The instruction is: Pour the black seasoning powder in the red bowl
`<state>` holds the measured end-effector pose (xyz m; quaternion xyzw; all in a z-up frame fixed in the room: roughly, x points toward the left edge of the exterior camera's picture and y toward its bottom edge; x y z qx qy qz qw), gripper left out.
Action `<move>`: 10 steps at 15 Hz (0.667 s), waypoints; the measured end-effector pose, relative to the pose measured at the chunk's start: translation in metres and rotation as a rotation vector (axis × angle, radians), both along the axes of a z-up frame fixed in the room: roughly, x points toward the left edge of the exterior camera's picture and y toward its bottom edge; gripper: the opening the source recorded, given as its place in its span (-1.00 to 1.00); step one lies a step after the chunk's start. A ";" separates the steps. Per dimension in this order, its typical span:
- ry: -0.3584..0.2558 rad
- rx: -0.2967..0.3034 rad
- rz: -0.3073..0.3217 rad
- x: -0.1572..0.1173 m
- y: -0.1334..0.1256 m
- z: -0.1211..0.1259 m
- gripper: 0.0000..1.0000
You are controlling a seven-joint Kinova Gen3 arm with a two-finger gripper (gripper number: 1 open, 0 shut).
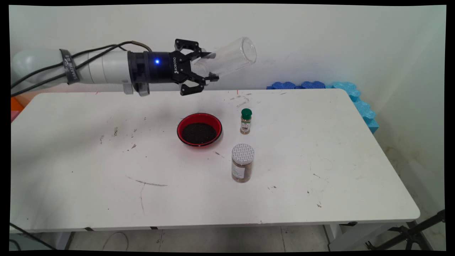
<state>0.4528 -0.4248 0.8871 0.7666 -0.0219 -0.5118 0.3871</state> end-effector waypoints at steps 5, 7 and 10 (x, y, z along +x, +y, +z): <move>-0.127 -0.177 -0.051 0.003 -0.007 0.017 -1.00; -0.166 -0.230 -0.070 0.003 -0.008 0.024 -1.00; -0.252 -0.340 -0.122 0.004 -0.007 0.037 -1.00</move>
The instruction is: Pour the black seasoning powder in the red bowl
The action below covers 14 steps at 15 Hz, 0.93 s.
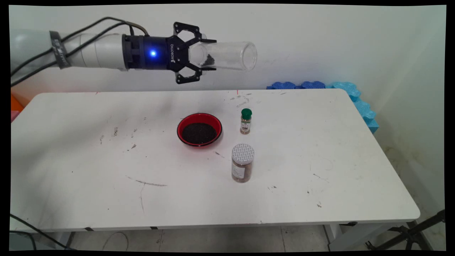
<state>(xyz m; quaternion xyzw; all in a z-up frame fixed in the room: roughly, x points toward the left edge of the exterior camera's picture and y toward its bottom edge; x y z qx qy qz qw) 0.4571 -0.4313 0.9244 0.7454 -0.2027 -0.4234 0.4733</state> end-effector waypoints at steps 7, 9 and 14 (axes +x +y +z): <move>-0.259 -0.303 -0.140 0.007 0.010 0.034 -1.00; -0.332 -0.402 -0.182 0.008 0.014 0.045 -1.00; -0.505 -0.630 -0.284 0.013 0.025 0.077 -1.00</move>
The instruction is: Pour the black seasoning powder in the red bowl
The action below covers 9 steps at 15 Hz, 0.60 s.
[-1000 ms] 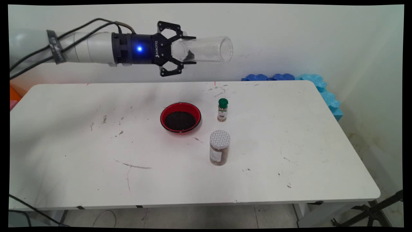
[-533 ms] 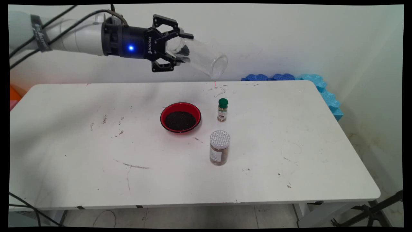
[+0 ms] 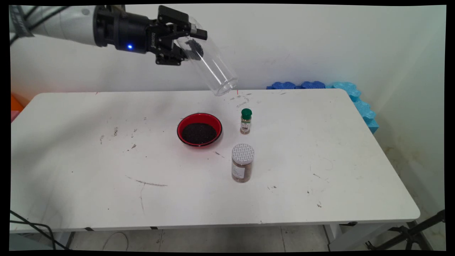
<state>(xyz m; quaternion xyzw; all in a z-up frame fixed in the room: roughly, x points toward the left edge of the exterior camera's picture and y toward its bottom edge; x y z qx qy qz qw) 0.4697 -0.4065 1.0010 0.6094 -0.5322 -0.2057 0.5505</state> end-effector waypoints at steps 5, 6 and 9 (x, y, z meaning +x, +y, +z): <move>-0.131 -0.179 -0.093 0.003 0.012 0.028 -1.00; -0.158 -0.221 -0.115 0.003 0.015 0.033 -1.00; -0.258 -0.362 -0.195 0.004 0.024 0.046 -1.00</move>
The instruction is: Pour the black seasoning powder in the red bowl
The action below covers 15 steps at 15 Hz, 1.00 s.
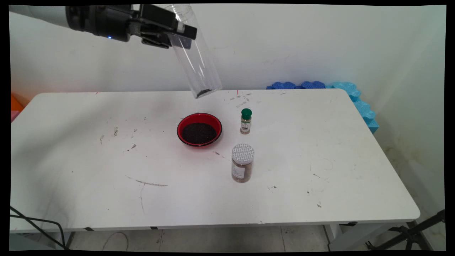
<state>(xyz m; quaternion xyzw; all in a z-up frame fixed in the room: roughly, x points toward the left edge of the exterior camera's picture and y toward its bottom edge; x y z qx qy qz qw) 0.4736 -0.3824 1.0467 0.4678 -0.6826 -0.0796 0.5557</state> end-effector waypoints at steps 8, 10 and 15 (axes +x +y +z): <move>-0.309 -0.349 -0.239 0.001 0.019 0.013 -1.00; -0.370 -0.409 -0.302 0.000 0.025 0.010 -1.00; -0.460 -0.488 -0.395 -0.007 0.036 0.002 -1.00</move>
